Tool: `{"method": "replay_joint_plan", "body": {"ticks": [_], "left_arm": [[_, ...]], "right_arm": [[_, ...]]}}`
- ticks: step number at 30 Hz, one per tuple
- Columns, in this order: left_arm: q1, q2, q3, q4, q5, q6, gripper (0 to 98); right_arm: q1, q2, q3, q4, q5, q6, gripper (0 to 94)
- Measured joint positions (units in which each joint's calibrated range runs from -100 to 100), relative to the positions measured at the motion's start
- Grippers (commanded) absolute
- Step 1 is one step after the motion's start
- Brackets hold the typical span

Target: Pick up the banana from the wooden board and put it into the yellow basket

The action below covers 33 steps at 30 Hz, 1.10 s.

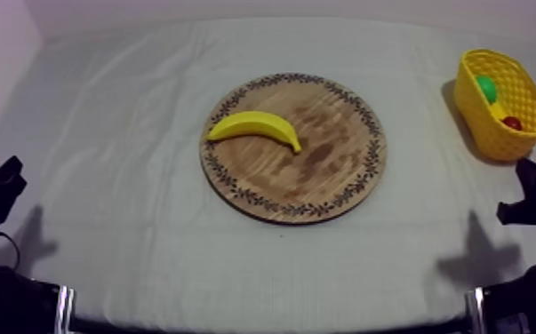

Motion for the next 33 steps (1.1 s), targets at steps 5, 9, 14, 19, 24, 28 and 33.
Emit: {"method": "replay_joint_plan", "body": {"ticks": [5,9,14,19,24,28,33], "left_arm": [[-0.06,0.00,0.00,0.00,-0.06,0.00,0.1],[-0.06,0.00,0.00,0.00,-0.10,0.00,0.1],[-0.06,0.00,0.00,0.00,-0.16,0.00,0.1],[-0.06,0.00,0.00,-0.05,-0.16,0.00,0.1],[-0.06,0.00,0.00,-0.05,-0.16,0.00,0.1],[-0.06,0.00,0.00,-0.05,-0.16,0.00,0.1],[-0.06,0.00,0.00,-0.05,-0.16,0.00,0.1]], "right_arm": [[-2.13,0.00,-0.60,0.53,2.50,0.37,0.5],[-5.02,0.00,-1.01,0.53,3.82,1.30,0.5],[-4.94,0.00,-1.10,0.67,4.05,1.89,0.5],[-5.86,0.21,-2.83,-0.45,7.25,3.91,0.5],[-6.99,3.59,-8.64,-1.37,8.70,5.71,0.5],[-8.35,9.14,-16.88,-2.62,11.81,7.28,0.5],[-11.05,17.32,-32.09,-4.05,17.24,9.87,0.5]]}}
